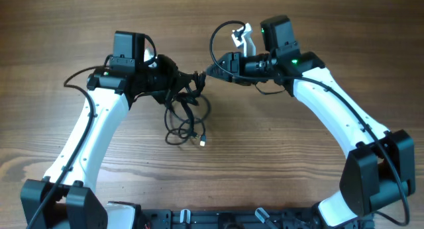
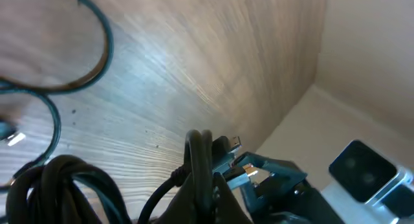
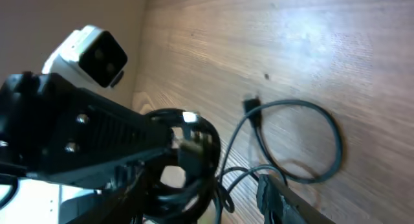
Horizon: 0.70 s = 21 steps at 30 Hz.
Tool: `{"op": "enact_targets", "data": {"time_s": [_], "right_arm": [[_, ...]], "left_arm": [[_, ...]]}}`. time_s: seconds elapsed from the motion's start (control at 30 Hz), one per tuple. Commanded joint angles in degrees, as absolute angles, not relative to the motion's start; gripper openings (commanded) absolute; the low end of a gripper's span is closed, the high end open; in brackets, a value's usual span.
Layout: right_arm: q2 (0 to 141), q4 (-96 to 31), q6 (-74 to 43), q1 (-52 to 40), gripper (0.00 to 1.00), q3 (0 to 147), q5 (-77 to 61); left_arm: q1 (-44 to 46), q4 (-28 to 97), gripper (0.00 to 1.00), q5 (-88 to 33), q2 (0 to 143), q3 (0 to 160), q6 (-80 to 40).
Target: Untangle cables
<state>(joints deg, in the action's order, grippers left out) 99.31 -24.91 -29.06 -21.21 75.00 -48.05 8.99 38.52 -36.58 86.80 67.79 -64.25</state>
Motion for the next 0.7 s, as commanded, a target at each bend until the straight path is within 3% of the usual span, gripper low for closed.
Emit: {"op": "enact_targets", "data": {"time_s": [0.0, 0.23, 0.4, 0.67], "right_arm": [[98.3, -28.7, -21.3, -21.7, 0.53, 74.8, -44.4], [98.3, -32.0, 1.5, -25.7, 0.45, 74.8, -54.1], [98.3, -33.0, 3.1, -26.3, 0.45, 74.7, -46.6], [98.5, -32.2, 26.3, -28.9, 0.47, 74.7, -42.1]], "left_arm": [[9.1, 40.9, 0.09, -34.9, 86.8, 69.0, -69.3], [7.7, 37.8, 0.08, -35.6, 86.8, 69.0, -81.9], [7.6, 38.1, 0.08, -36.5, 86.8, 69.0, -82.8], [7.6, 37.7, 0.08, -46.0, 86.8, 69.0, -83.2]]}}
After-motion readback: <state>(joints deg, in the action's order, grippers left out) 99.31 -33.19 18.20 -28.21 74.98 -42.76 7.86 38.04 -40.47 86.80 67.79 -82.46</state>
